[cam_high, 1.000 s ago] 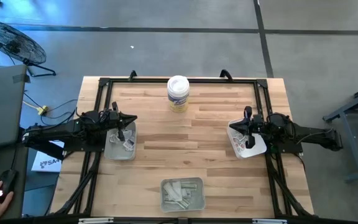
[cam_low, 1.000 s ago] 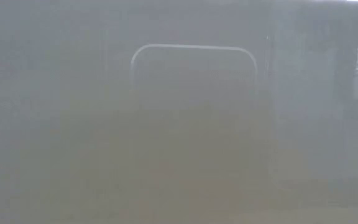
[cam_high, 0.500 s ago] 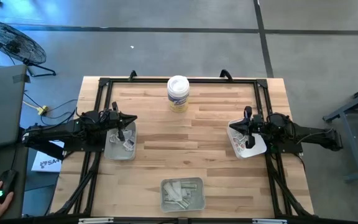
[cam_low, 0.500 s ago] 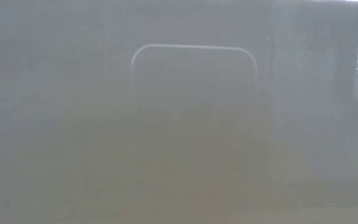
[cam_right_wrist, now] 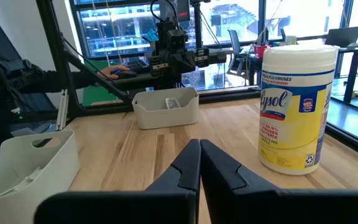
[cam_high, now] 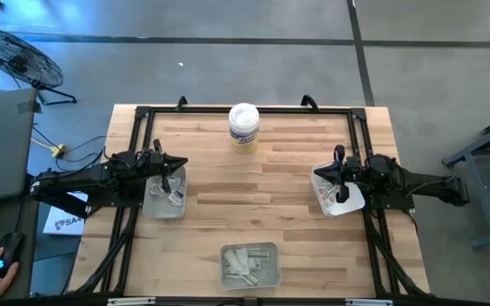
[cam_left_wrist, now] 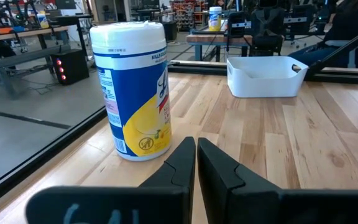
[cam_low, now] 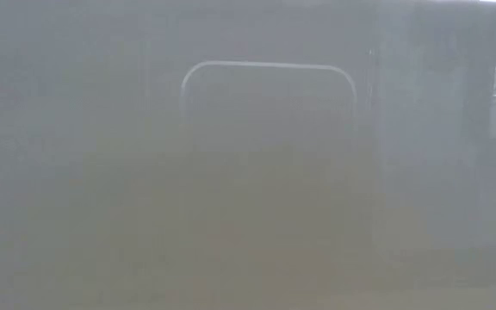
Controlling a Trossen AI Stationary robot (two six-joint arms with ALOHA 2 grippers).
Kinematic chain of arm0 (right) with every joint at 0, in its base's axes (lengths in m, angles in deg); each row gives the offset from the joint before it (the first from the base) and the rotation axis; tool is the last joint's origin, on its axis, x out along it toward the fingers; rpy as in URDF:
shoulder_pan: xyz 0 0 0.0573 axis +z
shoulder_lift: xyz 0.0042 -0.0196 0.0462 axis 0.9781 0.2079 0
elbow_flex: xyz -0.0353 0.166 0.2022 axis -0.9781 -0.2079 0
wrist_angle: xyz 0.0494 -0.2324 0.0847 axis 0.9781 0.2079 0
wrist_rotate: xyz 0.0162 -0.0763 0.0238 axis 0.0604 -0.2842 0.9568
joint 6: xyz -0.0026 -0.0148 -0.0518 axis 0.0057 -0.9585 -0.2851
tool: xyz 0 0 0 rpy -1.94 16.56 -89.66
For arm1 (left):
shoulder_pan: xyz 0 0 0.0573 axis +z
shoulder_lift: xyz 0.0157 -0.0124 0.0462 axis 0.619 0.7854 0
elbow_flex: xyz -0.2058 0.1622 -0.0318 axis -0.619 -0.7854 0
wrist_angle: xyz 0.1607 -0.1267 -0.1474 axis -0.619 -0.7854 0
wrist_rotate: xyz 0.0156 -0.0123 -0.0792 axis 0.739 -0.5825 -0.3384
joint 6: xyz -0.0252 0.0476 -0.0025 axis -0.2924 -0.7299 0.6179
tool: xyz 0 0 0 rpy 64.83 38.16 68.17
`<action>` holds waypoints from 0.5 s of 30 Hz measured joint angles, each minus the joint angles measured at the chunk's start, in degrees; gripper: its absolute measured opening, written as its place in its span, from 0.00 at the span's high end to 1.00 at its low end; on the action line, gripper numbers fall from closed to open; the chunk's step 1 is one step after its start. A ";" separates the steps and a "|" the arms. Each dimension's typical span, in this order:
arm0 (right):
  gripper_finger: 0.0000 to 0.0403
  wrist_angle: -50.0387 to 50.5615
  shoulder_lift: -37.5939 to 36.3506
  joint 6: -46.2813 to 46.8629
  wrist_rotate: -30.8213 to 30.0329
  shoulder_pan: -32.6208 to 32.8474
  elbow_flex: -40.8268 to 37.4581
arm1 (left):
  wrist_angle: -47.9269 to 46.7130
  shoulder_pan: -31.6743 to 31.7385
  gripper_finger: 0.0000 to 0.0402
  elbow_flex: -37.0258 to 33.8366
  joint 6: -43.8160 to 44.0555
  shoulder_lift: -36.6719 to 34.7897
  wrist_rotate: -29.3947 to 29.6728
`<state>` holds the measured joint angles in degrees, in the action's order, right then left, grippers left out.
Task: Pick & Place First Aid Supplies
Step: Return to Home Position
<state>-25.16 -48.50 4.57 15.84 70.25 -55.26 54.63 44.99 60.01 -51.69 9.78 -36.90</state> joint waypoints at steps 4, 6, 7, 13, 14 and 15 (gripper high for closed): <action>0.99 0.01 0.00 0.00 0.00 -0.02 0.00 | 0.00 0.00 0.96 0.01 -0.01 0.01 0.00; 0.99 0.00 0.00 0.01 0.00 0.00 0.00 | 0.02 -0.02 0.96 -0.01 0.01 0.01 0.00; 1.00 -0.01 0.00 0.00 0.00 -0.01 0.00 | 0.00 -0.01 0.96 0.00 0.01 -0.01 0.00; 0.99 -0.02 -0.01 0.00 0.00 -0.02 0.00 | 0.00 -0.01 0.96 0.00 0.01 0.01 0.00; 0.99 0.00 -0.02 0.00 0.00 -0.02 0.00 | 0.01 -0.02 0.96 0.01 0.01 -0.01 0.00; 0.99 0.00 -0.02 0.00 0.00 -0.01 0.00 | 0.01 -0.02 0.96 0.00 0.00 0.01 0.00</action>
